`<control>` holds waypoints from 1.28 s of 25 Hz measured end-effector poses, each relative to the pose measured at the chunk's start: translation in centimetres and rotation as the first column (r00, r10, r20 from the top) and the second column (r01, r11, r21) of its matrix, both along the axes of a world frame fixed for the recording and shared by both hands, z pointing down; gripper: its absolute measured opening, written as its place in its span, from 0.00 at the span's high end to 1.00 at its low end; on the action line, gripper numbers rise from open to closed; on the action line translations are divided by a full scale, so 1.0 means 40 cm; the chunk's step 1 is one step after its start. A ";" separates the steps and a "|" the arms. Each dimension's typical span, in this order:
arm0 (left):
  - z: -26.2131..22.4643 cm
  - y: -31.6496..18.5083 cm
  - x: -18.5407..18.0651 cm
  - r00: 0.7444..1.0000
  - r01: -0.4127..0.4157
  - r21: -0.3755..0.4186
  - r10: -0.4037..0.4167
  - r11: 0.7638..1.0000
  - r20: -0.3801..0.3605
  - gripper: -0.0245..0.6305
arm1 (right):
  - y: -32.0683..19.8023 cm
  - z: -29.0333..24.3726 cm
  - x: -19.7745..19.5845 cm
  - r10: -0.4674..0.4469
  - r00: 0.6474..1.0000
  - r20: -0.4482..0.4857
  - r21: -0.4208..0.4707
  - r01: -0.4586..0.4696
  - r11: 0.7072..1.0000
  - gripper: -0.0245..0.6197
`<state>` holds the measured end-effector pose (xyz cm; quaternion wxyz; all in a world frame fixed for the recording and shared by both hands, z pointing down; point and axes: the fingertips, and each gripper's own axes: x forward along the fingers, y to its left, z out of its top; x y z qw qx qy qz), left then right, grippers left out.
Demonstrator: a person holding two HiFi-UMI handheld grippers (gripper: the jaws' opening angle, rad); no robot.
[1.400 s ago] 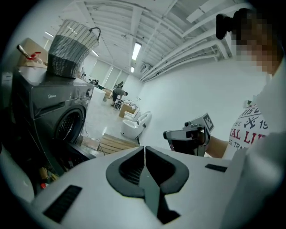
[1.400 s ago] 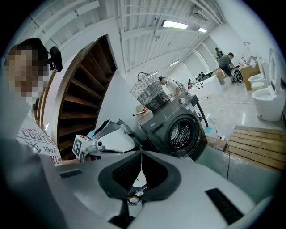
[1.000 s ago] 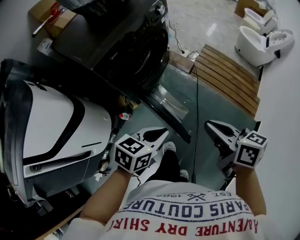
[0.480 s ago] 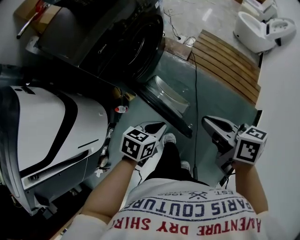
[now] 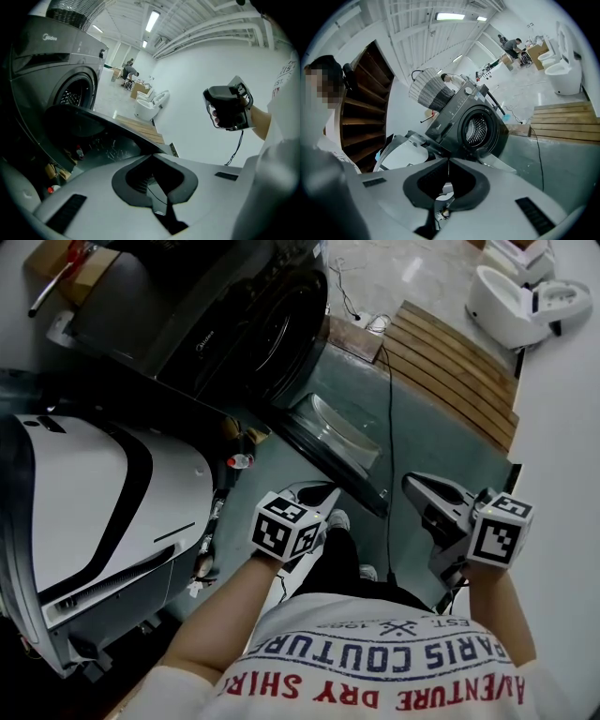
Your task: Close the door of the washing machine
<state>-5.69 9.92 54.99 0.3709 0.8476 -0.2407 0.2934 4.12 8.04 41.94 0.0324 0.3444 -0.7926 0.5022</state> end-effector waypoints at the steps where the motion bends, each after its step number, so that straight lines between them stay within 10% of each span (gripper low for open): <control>1: 0.001 -0.003 0.005 1.000 -0.002 -0.002 0.002 1.000 -0.006 0.92 | -0.003 0.000 0.002 0.005 1.000 -0.002 0.001 -0.005 1.000 0.93; 17: 0.006 -0.126 0.117 1.000 0.015 0.008 -0.015 1.000 -0.014 0.92 | -0.032 0.034 0.116 0.084 0.996 -0.010 -0.025 -0.084 0.996 0.93; 32: 0.027 -0.343 0.225 0.973 0.219 -0.014 -0.217 0.976 0.075 0.92 | -0.292 0.065 0.273 -0.062 0.998 0.017 -0.067 0.063 0.996 0.93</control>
